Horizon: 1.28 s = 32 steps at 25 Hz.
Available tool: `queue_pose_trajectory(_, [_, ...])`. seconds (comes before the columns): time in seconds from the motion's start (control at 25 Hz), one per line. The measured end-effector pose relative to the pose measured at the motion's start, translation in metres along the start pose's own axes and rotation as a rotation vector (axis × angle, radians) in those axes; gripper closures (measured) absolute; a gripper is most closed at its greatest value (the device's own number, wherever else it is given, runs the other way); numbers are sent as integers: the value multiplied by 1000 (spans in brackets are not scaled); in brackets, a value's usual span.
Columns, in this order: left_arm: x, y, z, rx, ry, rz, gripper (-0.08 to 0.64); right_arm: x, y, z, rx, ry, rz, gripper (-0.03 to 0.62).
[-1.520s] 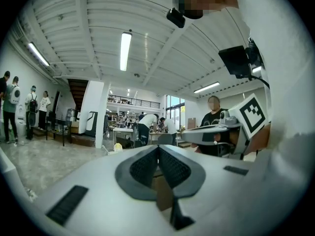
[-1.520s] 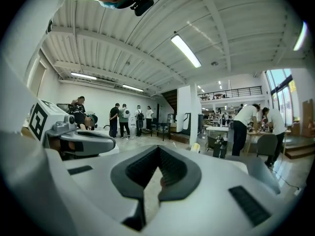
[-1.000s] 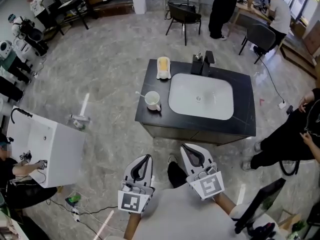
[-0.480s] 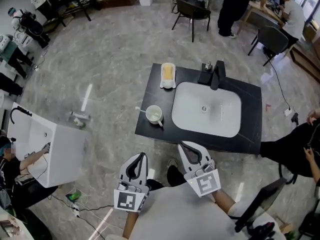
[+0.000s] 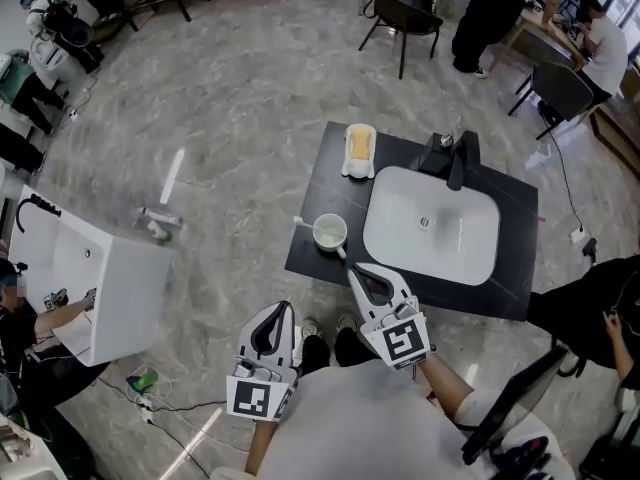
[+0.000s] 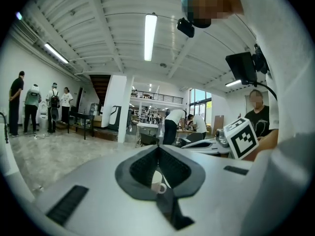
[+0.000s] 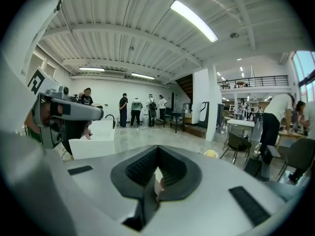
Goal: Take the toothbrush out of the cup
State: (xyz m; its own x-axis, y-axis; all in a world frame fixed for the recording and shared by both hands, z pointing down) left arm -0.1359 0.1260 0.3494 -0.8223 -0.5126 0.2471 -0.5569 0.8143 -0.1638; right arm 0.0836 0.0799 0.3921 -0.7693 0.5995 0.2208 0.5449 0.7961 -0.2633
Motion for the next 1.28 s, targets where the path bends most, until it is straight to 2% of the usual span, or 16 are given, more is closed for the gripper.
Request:
queue_pose_trajectory(0.28, [28, 18, -2, -18, 48, 66, 557, 4, -41, 1, 54, 66, 25, 589])
queue_pose_trajectory(0.4, [30, 11, -4, -5, 22, 78, 557, 8, -55, 3, 84, 125, 33, 589])
queue_pose_trajectory(0.52, [28, -4, -8, 16, -3, 87, 557, 12, -64, -1, 103, 119, 30, 589])
queue_pose_trajectory(0.68, [20, -17, -13, 30, 133, 82, 557, 14, -76, -7, 125, 102, 33, 589])
queue_pose_trajectory(0.72, [20, -19, -14, 38, 131, 76, 557, 14, -79, -10, 139, 103, 41, 589])
queue_pose_trajectory(0.88, [24, -25, -20, 69, 41, 43, 557, 13, -92, -23, 205, 123, 83, 589])
queue_pose_trajectory(0.96, [24, -28, -21, 74, 51, 42, 557, 14, -97, -27, 227, 142, 102, 589])
queue_pose_trajectory(1.12, [24, -28, -27, 91, 135, 71, 557, 16, -110, -30, 278, 200, 126, 588])
queue_pose_trajectory(1.2, [27, -26, -31, 91, 119, 62, 557, 18, -117, -29, 295, 228, 130, 588])
queue_pose_trajectory(1.28, [29, -25, -32, 86, 95, 59, 557, 18, -123, -29, 311, 244, 126, 525])
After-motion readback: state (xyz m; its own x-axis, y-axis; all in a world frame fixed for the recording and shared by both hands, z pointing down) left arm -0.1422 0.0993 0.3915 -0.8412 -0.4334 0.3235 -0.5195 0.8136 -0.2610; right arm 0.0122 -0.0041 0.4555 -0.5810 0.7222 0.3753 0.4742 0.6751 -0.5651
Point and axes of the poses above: the fingertips, and each gripper's own axes: y backward along the fingers, x to its left, z out of its top, the point moved 10 cm from there along y, backward along the fingers, and after that the axes turned 12 degrees about y, right-handed, at the moved point
